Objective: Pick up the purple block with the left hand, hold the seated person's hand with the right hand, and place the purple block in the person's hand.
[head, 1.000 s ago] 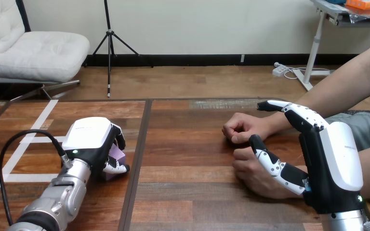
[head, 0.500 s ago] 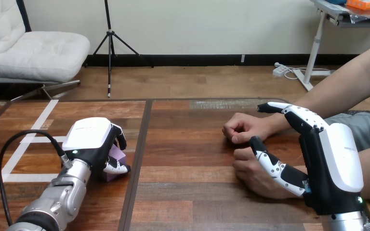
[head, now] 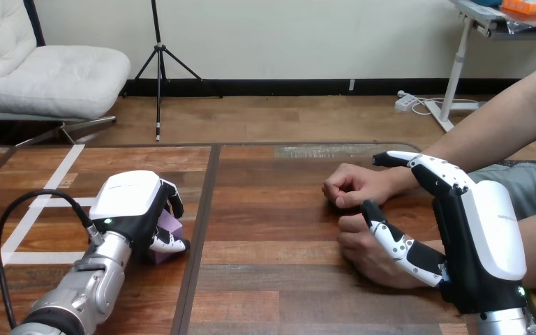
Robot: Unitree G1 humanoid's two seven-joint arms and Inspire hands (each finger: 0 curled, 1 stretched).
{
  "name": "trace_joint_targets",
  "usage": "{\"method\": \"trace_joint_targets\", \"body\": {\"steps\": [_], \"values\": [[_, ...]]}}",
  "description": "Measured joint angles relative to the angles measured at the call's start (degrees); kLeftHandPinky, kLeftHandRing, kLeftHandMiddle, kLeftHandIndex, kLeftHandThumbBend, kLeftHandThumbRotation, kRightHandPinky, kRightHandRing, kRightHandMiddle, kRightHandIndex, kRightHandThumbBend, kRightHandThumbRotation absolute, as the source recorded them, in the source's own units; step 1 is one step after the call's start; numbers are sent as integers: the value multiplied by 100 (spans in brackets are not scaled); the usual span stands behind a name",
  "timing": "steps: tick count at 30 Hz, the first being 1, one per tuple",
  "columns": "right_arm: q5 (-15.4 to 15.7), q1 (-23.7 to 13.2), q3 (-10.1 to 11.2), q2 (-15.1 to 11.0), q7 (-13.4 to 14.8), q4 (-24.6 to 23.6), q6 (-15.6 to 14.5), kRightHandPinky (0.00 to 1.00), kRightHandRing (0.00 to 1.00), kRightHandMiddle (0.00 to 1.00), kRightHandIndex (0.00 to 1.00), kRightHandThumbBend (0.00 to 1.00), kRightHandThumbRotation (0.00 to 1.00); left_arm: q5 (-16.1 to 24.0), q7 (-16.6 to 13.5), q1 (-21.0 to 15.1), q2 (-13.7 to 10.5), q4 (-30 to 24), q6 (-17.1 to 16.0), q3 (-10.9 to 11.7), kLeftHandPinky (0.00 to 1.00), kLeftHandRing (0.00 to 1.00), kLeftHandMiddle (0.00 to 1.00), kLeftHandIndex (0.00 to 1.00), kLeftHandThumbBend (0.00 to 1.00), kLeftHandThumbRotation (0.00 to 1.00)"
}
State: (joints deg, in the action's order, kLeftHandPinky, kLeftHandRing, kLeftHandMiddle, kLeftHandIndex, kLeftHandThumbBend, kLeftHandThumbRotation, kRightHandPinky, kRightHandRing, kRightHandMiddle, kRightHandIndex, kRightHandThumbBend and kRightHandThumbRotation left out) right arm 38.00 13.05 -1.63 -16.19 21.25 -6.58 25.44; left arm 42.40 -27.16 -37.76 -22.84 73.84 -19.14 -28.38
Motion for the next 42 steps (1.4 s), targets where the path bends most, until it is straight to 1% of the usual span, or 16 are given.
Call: {"method": "trace_joint_targets", "body": {"steps": [8, 13, 21, 32, 37, 42], "values": [[0, 0, 11, 0, -19, 0, 0, 79, 78, 74, 71, 39, 37, -40, -83, 8, 18, 27, -108, 5, 39, 44, 50, 51, 51, 0], [-1, 0, 17, 0, -32, 0, 0, 79, 78, 74, 71, 39, 37, -143, -89, 10, 37, 41, -187, 25, 40, 45, 50, 51, 50, 0], [-1, 0, 20, 0, -38, -1, 0, 79, 78, 74, 71, 39, 37, -251, -156, 21, 53, 51, -387, 54, 40, 45, 50, 52, 53, 0], [0, 0, 20, 0, -38, -2, -3, 78, 78, 74, 71, 39, 36, -607, -221, 91, 109, 51, -703, 313, 41, 45, 51, 52, 55, 0], [0, 0, 20, 0, -38, -2, -3, 78, 77, 74, 71, 39, 36, -668, -298, 144, 124, 51, -802, 410, 41, 46, 51, 52, 55, 0], [0, 0, 20, 0, -38, -2, -6, 78, 77, 74, 71, 39, 37, -693, -390, 203, 126, 51, -904, 458, 41, 46, 51, 53, 56, 0]]}}
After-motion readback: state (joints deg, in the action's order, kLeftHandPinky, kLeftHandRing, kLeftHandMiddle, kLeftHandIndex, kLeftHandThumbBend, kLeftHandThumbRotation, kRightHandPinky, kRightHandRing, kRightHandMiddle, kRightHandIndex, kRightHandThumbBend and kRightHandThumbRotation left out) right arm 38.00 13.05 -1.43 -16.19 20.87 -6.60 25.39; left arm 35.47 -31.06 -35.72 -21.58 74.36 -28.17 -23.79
